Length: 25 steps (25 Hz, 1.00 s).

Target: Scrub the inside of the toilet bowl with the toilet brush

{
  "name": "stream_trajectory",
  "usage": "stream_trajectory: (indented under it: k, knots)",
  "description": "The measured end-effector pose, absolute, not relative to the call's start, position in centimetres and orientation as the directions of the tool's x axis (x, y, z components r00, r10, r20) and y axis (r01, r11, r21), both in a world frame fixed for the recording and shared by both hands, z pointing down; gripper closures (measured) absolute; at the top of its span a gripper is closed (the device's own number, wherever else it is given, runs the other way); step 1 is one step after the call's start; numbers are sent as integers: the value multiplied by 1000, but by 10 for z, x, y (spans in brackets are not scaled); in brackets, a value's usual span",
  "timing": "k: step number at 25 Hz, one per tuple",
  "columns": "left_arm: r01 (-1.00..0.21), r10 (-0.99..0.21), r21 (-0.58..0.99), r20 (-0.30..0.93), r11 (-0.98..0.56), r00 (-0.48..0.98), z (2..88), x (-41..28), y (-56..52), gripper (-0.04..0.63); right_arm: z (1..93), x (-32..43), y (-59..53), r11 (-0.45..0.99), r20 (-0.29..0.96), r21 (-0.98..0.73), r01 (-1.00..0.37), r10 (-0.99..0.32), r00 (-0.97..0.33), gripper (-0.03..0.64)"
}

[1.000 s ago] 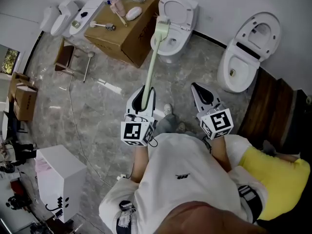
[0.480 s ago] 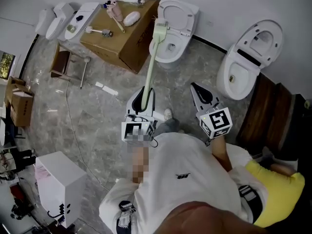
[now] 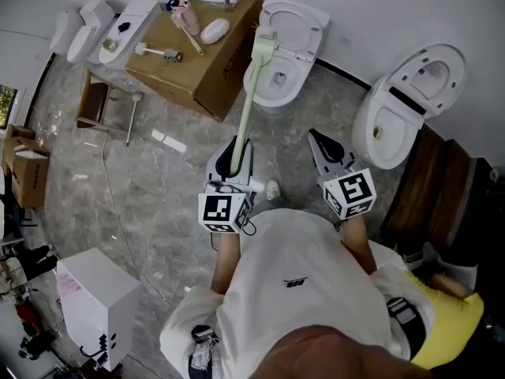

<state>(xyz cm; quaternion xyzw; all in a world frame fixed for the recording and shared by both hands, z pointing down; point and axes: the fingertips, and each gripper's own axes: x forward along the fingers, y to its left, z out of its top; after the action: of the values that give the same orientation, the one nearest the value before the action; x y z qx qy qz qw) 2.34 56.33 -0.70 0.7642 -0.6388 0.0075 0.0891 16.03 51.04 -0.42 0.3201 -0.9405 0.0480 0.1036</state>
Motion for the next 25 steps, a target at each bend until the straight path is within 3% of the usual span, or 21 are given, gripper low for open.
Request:
stream_trajectory:
  k: [6, 25]
  knots:
    - [-973, -970, 127, 126, -194, 210, -6, -1, 530, 491, -12, 134, 479, 779, 190, -40, -626, -609, -770, 621]
    - [-976, -965, 148, 183, -163, 189, 23, -33, 400, 491, 23, 99, 345, 792, 251, -91, -603, -568, -784, 621]
